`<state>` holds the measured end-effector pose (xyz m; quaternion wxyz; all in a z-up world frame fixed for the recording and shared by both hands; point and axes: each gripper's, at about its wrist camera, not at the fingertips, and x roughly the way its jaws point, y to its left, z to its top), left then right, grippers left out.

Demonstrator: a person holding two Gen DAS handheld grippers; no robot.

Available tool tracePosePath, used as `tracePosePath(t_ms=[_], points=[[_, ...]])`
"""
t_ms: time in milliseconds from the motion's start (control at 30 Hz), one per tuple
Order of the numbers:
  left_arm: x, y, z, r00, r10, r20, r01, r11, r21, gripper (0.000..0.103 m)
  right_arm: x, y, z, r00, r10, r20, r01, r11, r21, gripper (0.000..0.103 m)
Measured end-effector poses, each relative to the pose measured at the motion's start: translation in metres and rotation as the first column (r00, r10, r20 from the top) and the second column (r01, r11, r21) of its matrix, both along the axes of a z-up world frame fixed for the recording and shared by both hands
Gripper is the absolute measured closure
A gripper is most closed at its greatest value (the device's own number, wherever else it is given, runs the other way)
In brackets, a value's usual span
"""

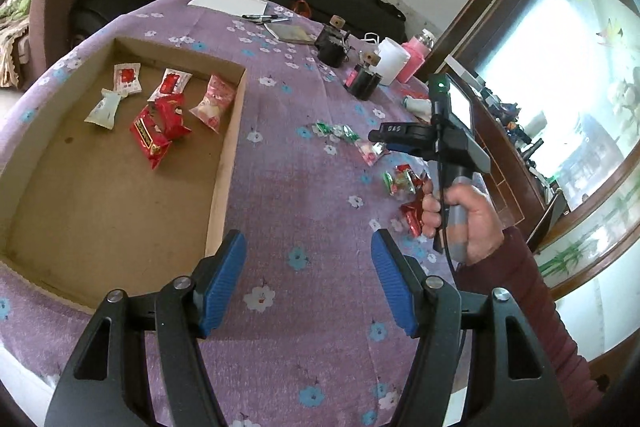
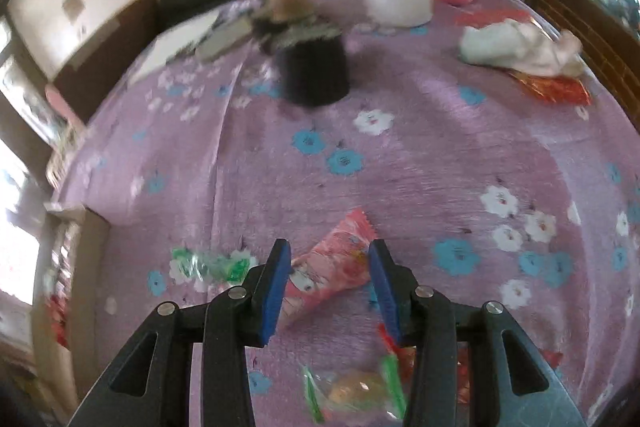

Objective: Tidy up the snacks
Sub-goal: 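Grasp the pink cartoon packet on the table with the right tool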

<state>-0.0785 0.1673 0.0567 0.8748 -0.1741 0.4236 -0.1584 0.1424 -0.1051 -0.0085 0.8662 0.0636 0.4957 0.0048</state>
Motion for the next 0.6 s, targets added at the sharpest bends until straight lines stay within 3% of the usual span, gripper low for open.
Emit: tracePosePath(t_ms=[67,167,300,367,433,533,600], points=[[0.001,-0.001,-0.002,1.000,0.000,-0.005,0.000,1.000,-0.005,0.039,-0.005,0.012,0.001,0.999,0.034,0.018,-0.034,0.999,-0.039,0.078],[0.003,-0.004,-0.007,1.000,-0.007,-0.018,0.007,1.000,-0.018,0.039,-0.022,0.031,0.002,0.992,0.121,0.023,-0.118,0.990,-0.082,0.082],[0.001,-0.006,-0.012,1.000,-0.017,-0.026,0.016,1.000,-0.026,0.039,-0.065,0.049,0.000,0.967,0.253,-0.008,-0.253,0.965,-0.071,0.082],[0.001,-0.008,-0.015,0.999,-0.018,-0.032,0.017,1.000,-0.023,0.039,-0.087,0.053,0.004,0.953,0.304,0.002,-0.303,0.948,-0.094,0.081],[0.001,-0.011,-0.017,0.999,-0.019,-0.039,0.018,1.000,-0.024,0.039,-0.105,0.043,0.014,0.949,0.308,0.064,-0.304,0.951,-0.056,0.081],[0.002,-0.017,-0.020,0.999,-0.023,-0.048,0.022,0.999,-0.024,0.039,-0.122,0.028,0.025,0.951,0.278,0.135,-0.275,0.961,-0.040,0.064],[0.001,-0.021,-0.021,0.998,-0.025,-0.051,0.024,0.999,-0.021,0.039,-0.125,0.024,0.024,0.953,0.267,0.146,-0.270,0.963,-0.002,0.062]])
